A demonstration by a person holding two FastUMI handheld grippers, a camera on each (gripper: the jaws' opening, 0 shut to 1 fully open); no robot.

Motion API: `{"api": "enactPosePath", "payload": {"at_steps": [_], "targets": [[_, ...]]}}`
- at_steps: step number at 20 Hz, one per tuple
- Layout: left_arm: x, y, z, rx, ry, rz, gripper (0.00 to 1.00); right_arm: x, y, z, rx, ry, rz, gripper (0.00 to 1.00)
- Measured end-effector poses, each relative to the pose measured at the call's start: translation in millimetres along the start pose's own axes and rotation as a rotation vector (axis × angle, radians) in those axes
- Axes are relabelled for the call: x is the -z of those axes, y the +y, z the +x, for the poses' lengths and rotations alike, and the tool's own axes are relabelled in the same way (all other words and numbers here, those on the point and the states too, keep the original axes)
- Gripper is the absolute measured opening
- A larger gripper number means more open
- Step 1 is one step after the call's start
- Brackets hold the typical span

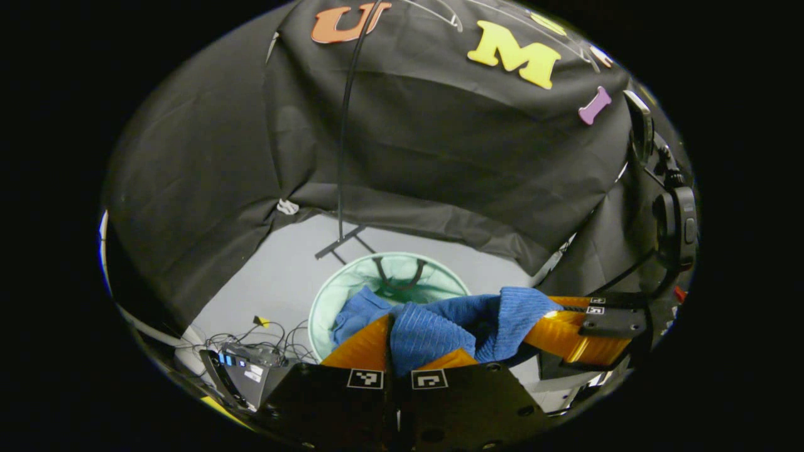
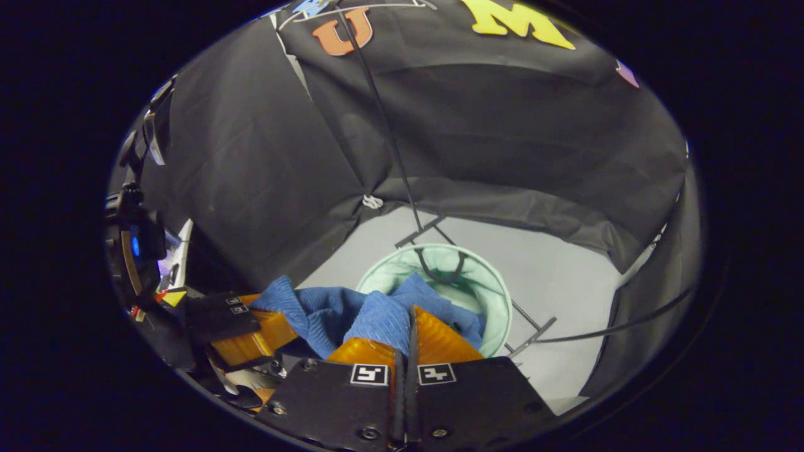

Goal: Grasp the clothes on the hanger with both hands and then place them into the laundry hamper below.

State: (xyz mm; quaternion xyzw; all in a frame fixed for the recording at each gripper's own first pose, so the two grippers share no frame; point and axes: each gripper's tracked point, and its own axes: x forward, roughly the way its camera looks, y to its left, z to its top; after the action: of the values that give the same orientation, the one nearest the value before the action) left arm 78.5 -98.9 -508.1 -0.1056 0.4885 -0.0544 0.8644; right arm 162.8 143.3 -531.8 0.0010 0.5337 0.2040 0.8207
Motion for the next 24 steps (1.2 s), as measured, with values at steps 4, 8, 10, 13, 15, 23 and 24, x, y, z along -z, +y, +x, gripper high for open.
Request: {"api": "enactPosePath", "payload": {"at_steps": [4, 8, 10, 13, 15, 23, 24], "targets": [[29, 6, 12, -0.035, 0.081, -0.019, 0.02, 26, -12, 11, 0.024, 0.079, 0.037, 0.04], [34, 5, 14, -0.042, 0.112, 0.012, 0.02, 34, -21, 15, 0.066, 0.125, 0.004, 0.04], [33, 5, 14, -0.054, 0.112, 0.026, 0.02, 31, -23, 12, 0.078, 0.127, -0.005, 0.05], [34, 17, 12, -0.103, 0.121, 0.058, 0.02, 29, -32, 10, 0.141, 0.132, -0.047, 0.05], [36, 20, 13, -0.122, 0.125, 0.079, 0.02, 22, -35, 9, 0.168, 0.099, -0.101, 0.05], [42, 23, 12, -0.12, 0.107, 0.06, 1.0, 17, -43, 9, 0.187, 0.058, -0.103, 0.46], [40, 22, 12, -0.121, 0.102, 0.057, 1.0, 16, -46, 8, 0.197, 0.045, -0.114, 0.56]]}}
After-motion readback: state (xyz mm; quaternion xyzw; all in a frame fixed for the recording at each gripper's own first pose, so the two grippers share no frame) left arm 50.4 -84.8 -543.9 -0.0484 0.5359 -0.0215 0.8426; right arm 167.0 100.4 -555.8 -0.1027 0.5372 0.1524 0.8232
